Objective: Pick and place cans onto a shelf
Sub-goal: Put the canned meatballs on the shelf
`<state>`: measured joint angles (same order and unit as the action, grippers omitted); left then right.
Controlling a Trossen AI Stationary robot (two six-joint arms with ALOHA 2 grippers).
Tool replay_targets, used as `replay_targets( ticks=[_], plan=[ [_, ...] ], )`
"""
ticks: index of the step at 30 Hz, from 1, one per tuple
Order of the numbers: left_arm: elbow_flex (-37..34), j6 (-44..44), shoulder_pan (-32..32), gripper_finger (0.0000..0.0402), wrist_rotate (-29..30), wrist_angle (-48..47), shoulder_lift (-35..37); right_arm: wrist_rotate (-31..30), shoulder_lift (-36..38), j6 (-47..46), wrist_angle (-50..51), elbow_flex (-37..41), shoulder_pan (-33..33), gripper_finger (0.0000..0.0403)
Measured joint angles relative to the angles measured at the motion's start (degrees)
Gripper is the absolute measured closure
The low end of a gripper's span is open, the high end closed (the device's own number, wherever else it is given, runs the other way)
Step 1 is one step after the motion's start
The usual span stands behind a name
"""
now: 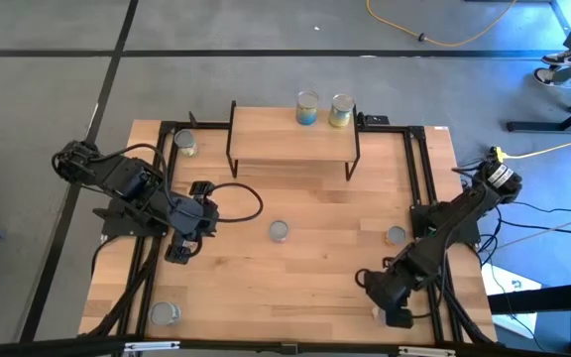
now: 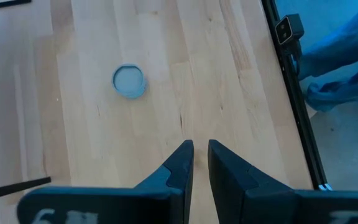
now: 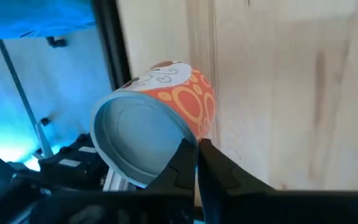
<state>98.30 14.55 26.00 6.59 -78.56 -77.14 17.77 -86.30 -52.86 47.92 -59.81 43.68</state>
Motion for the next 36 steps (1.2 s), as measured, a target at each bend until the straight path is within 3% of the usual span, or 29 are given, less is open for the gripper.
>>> replay_targets(
  ticks=[7,12,19,24,36],
  plan=[
    [0.00,0.30,0.00,0.0359,-0.02,0.00,0.00,-0.46,0.01,7.60,16.93,-12.41,-7.00,0.0399],
    [0.00,1.41,0.02,0.0359,0.75,-0.01,0.00,-5.50,0.04,10.18,28.81,-22.19,-12.85,0.0399],
    [0.00,6.12,0.00,0.0359,12.83,-0.06,0.00,-17.38,0.11,12.26,39.25,-32.88,-20.63,0.0400],
    [0.00,6.25,0.00,0.0359,15.40,-0.20,0.00,-23.67,0.13,14.78,42.21,-36.89,-26.96,0.0400],
    [0.00,6.49,-2.90,0.0359,15.47,-0.20,0.02,-25.83,-0.37,31.57,41.86,-43.88,-48.38,0.0401]
  ],
)
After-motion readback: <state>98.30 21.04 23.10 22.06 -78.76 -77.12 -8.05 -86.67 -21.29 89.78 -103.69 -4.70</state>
